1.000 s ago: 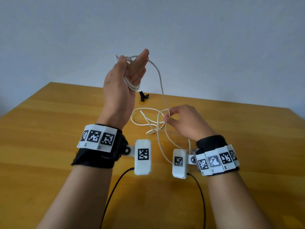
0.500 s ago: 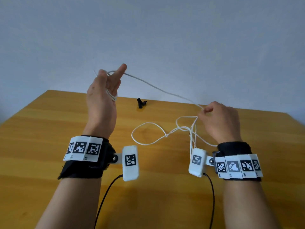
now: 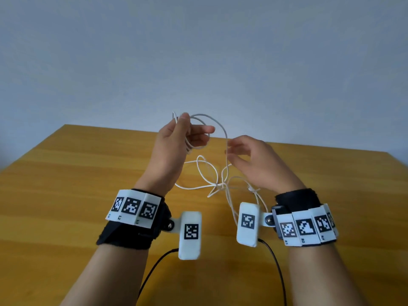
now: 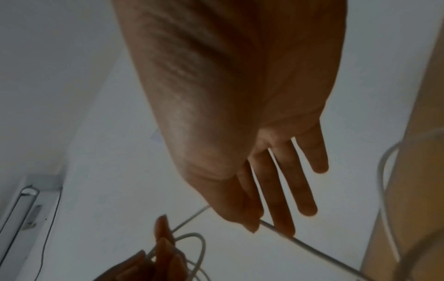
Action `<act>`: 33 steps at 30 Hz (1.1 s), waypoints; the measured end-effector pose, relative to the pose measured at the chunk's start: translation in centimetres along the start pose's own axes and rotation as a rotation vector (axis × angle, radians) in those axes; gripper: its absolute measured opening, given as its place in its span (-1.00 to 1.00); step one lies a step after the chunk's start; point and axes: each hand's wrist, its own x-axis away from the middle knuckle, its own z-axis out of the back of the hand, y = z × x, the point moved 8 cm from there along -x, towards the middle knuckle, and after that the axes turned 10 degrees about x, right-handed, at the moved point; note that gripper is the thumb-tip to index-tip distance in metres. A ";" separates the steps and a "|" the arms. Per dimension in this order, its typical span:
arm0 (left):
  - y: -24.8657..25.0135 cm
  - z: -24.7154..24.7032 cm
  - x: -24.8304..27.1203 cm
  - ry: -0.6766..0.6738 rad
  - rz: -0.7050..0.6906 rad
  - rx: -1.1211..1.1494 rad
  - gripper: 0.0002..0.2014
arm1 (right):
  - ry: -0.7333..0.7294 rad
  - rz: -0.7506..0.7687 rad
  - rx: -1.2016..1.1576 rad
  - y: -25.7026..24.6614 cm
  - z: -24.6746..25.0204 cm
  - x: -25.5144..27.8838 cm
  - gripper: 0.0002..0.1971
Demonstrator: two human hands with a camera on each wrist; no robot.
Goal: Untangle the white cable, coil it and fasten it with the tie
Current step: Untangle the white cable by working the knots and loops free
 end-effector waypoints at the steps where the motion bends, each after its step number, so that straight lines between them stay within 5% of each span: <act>1: -0.1 -0.3 0.0 -0.010 0.009 0.003 -0.67 | -0.012 0.014 -0.050 -0.1 -0.3 -0.1 -0.75; 9: 0.2 -0.8 -0.1 -0.027 0.064 0.035 -0.66 | -0.200 -0.011 0.128 1.2 -2.5 -0.1 -0.84; 16: -1.3 -1.0 0.4 -0.085 0.231 0.019 -0.50 | -0.002 0.045 -0.191 -1.2 -0.5 0.1 -0.87; 22: -2.3 -1.6 0.9 -0.174 0.332 0.081 -0.44 | 0.086 0.097 -0.123 -1.8 -0.6 -0.1 -0.79; 33: -0.2 -0.5 -0.1 -0.125 0.156 0.544 -0.64 | -0.108 0.045 0.001 -0.4 -2.5 -0.1 -0.74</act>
